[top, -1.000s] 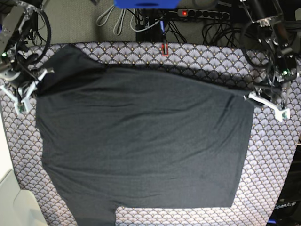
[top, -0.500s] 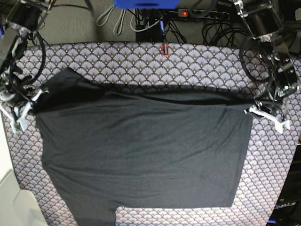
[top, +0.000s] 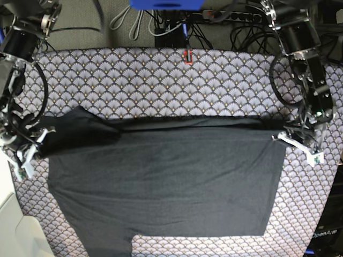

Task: Fold the T-shirt properly
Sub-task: 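Lift both shoulder corners and pull them across toward the hem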

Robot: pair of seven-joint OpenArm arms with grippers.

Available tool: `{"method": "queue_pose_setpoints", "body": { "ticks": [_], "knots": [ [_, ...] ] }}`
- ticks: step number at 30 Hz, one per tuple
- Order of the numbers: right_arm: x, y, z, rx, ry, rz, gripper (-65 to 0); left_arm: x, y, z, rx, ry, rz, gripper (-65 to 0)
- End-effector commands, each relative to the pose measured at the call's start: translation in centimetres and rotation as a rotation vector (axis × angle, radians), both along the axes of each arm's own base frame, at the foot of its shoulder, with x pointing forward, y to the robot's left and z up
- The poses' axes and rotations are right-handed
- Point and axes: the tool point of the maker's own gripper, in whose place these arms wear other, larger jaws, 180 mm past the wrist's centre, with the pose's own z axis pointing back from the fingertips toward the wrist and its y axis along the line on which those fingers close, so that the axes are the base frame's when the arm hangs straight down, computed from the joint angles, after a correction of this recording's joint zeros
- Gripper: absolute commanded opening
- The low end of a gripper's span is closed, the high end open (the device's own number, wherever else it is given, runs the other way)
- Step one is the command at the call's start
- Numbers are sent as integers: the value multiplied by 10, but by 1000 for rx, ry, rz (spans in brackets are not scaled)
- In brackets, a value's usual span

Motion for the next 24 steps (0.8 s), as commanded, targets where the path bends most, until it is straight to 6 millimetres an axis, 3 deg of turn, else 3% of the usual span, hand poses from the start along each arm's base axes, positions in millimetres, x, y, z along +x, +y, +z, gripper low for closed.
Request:
{"method": "queue_pose_setpoints", "body": {
  "ticks": [1, 9, 24],
  "knots": [
    [13, -4, 17, -8, -50, 9, -650, 17, 7, 27, 25, -76, 4, -644],
    [36, -1, 12, 22, -42, 42, -650, 37, 9, 51, 30, -136, 7, -644],
    [61, -17, 5, 43, -22, 2, -650, 54, 12, 41, -16, -117, 27, -644]
  ]
}}
